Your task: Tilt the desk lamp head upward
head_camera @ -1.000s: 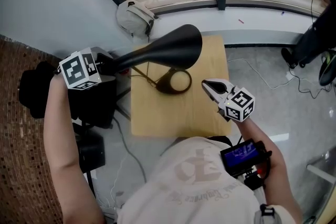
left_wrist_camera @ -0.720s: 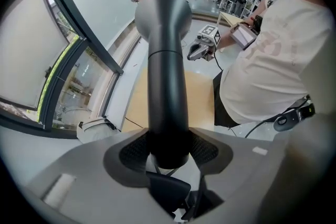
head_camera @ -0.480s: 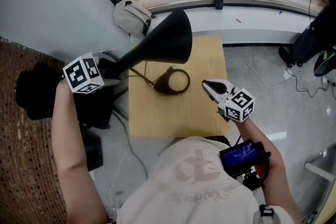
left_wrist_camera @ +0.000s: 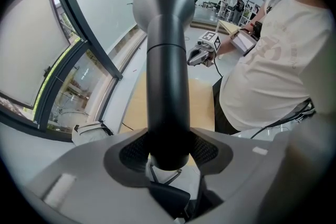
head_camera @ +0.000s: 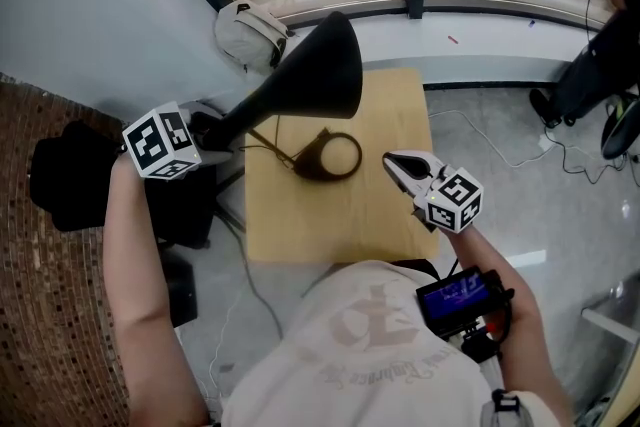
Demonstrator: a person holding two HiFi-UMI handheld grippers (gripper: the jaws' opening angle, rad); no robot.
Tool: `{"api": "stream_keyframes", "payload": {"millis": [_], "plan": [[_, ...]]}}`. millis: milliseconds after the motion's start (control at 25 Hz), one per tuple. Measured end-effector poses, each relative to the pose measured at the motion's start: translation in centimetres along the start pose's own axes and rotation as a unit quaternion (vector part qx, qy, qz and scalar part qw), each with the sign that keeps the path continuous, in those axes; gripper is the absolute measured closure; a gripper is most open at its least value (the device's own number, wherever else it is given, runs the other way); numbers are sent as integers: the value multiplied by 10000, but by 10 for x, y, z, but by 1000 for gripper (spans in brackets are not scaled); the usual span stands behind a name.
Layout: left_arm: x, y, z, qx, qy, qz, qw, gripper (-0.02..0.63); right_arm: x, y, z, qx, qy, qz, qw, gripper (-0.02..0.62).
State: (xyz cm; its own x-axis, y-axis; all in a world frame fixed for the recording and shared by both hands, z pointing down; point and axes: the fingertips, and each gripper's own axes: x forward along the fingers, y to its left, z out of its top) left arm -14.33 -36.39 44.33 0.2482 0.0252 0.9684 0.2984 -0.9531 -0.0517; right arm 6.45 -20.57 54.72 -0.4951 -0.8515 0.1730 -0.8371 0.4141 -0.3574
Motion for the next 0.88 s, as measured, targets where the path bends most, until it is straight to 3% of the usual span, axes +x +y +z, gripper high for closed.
{"api": "stream_keyframes", "payload": {"millis": [400,640,880], "plan": [[8,-2,-6,-18,-205,15,9998,385,-23,-40,56,-622,-229,-274,9974,581],[9,-1,-3,-46,-364,25,9993,385,-34,-22,137,-1127,-594,139,9918,578],[18,0,1,-62,-504,10,9987,387,-33,-1,161,-1193,-750,455,9890,578]]}}
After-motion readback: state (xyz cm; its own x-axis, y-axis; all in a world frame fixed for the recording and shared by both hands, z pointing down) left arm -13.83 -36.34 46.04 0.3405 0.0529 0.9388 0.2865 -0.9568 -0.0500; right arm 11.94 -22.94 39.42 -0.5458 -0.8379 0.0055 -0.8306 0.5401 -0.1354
